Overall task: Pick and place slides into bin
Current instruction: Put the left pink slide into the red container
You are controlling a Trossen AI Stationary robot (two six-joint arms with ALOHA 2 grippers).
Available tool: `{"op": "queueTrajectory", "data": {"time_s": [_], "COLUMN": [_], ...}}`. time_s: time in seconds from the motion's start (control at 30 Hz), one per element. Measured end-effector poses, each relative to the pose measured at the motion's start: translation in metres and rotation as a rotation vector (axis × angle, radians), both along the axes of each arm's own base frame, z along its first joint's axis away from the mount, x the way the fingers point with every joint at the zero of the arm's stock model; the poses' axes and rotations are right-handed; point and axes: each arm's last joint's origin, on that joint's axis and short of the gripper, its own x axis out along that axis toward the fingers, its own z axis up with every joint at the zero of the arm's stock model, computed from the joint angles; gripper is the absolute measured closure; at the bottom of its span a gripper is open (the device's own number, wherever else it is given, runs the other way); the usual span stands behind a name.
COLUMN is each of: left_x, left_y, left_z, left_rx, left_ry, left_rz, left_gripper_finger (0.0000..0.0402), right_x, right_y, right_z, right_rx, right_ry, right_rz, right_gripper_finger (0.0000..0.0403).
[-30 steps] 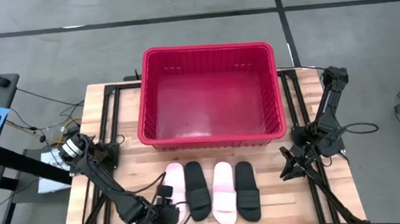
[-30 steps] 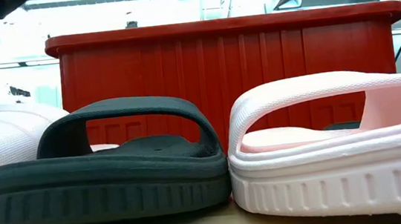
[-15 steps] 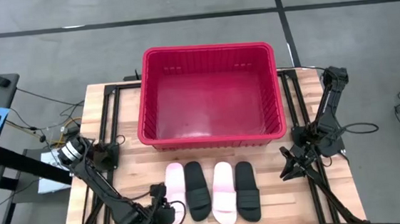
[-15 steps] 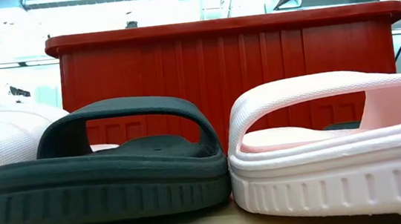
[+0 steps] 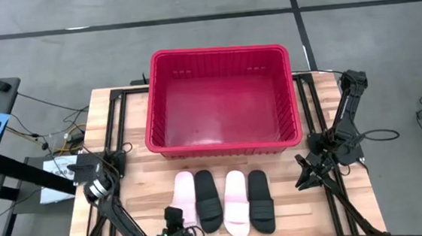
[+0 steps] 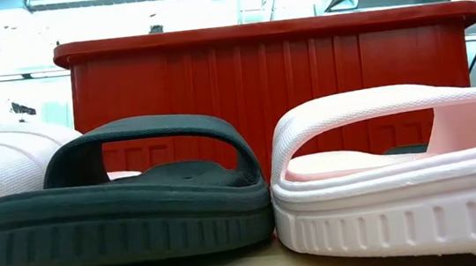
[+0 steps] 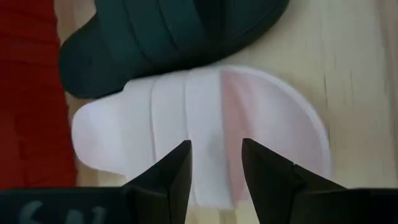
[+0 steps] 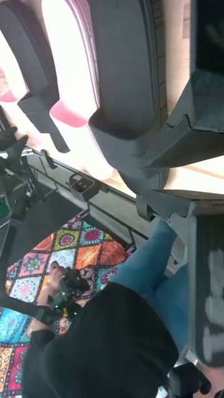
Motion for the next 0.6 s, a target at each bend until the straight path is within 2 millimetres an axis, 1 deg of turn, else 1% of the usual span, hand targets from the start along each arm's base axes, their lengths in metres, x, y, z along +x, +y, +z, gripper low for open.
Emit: {"op": "queueTrajectory", "data": {"time_s": [0.13, 0.23, 0.43, 0.6], "left_x": [0.005, 0.005, 0.002, 0.0], "left_y": [-0.017, -0.023, -0.021, -0.018], "left_z": [-0.011, -0.016, -0.014, -0.012], "left_rx": [-0.01, 0.02, 0.072, 0.096], "left_ry": [0.012, 0.028, 0.022, 0.011], "left_rz": [-0.015, -0.001, 0.089, 0.126], "left_gripper_finger": [0.0269, 0.0269, 0.0269, 0.0269], "right_x": [0.0, 0.0, 0.0, 0.0], "right_y": [0.0, 0.0, 0.0, 0.0], "right_z": [0.0, 0.0, 0.0, 0.0], "right_rx": [0.0, 0.0, 0.0, 0.0], "right_ry": [0.0, 0.0, 0.0, 0.0], "right_rz": [0.0, 0.0, 0.0, 0.0], "right_gripper_finger": [0.0346, 0.0346, 0.0346, 0.0346]}}
